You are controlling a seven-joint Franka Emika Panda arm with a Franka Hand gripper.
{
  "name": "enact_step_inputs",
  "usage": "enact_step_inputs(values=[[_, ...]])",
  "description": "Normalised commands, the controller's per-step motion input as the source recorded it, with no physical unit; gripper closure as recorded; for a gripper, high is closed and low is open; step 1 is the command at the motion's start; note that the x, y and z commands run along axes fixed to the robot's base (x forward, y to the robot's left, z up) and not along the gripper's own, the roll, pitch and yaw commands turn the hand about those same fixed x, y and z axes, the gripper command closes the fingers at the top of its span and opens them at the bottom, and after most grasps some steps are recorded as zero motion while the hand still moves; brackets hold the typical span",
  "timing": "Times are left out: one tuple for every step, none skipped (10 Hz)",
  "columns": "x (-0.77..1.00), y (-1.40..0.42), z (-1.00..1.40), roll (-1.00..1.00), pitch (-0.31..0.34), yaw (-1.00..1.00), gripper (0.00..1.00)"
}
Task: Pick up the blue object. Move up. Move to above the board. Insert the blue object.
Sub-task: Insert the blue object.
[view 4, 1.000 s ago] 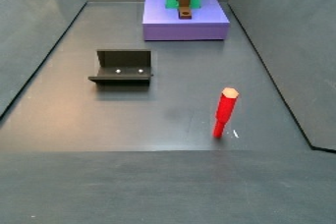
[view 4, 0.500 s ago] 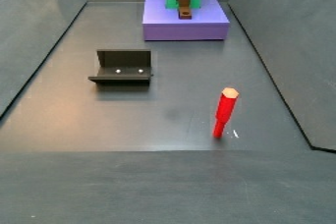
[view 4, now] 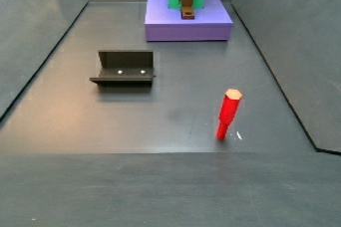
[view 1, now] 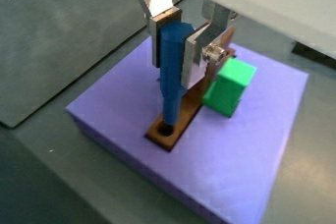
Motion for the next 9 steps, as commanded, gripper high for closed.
enact_step_inputs(values=[[-0.17,-0.09,-0.26,-0.04,-0.126,-0.02,1.0],[0.0,0.0,-0.15,-0.02,-0.079,0.0,1.0],[0.27,0.05,-0.01,-0.01,-0.013,0.0,1.0],[0.3,0.01,0.0,-0.01,-0.006,0.0,1.0],[0.25,0.0,0.0,0.0,-0.003,0.0,1.0],[0.13,0.0,-0.13,0.0,-0.017,0.0,1.0],[0.0,0.0,-0.23,0.07,-0.021,0.03,1.0],[0.0,0.0,-0.13,0.1,0.0,0.06,1.0],[0.0,0.0,-0.05,0.09,0.0,0.07,1.0]])
